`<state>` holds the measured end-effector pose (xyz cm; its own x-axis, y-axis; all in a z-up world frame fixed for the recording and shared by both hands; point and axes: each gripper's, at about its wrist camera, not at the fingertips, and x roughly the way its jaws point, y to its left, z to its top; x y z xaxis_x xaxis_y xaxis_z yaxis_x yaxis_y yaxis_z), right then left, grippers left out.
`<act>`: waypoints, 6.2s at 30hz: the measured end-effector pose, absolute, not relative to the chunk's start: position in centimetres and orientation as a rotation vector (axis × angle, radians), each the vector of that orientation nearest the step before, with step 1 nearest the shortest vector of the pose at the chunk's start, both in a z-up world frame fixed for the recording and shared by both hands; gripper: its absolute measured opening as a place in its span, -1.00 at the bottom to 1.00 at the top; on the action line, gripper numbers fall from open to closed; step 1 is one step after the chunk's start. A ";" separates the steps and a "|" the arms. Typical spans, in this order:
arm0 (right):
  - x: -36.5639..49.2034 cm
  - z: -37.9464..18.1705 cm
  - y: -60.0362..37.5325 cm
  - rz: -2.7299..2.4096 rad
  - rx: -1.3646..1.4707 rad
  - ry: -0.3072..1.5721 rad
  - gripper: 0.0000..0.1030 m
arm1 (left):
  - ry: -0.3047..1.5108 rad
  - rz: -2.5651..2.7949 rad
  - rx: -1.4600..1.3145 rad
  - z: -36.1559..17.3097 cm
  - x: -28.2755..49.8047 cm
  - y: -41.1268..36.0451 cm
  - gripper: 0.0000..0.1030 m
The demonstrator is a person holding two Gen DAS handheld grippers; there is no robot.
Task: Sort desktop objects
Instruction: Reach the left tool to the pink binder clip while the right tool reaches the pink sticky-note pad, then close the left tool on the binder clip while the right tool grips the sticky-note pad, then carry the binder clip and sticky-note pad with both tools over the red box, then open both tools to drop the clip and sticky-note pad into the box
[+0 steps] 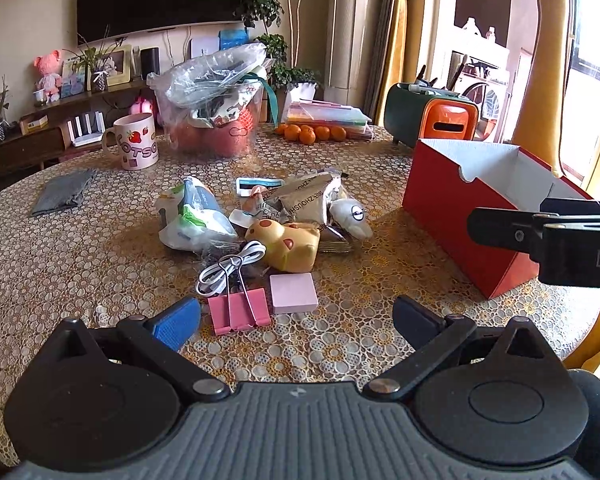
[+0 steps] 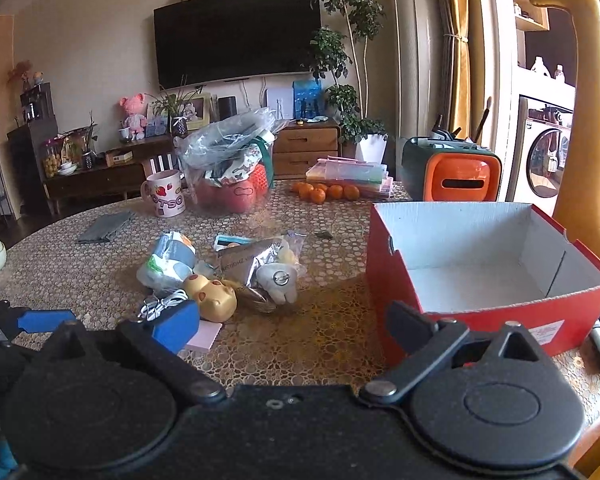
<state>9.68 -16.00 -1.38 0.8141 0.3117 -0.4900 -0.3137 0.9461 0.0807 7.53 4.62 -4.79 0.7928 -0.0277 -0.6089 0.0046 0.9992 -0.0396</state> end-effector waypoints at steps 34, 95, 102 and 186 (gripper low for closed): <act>20.4 -10.2 -5.0 0.399 -0.036 0.850 0.56 | 0.716 0.107 -0.042 -12.8 13.3 8.7 0.62; 14.5 -4.1 -15.5 0.404 -0.004 0.729 -0.23 | 0.673 0.003 -0.031 -7.0 10.5 3.0 -0.05; 14.3 -2.3 -18.2 0.399 0.031 0.701 -0.23 | 0.662 -0.036 -0.016 -5.8 10.5 1.2 -0.06; 29.4 -7.0 -34.8 0.277 -0.233 0.965 0.14 | 0.962 -0.500 0.204 -5.7 31.7 -20.7 0.22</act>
<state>29.36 -34.80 -6.97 0.5392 0.1281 -0.8324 -0.3335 0.9400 -0.0714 31.67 -20.67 -5.67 0.4695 -0.3160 -0.8245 0.4931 0.8684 -0.0520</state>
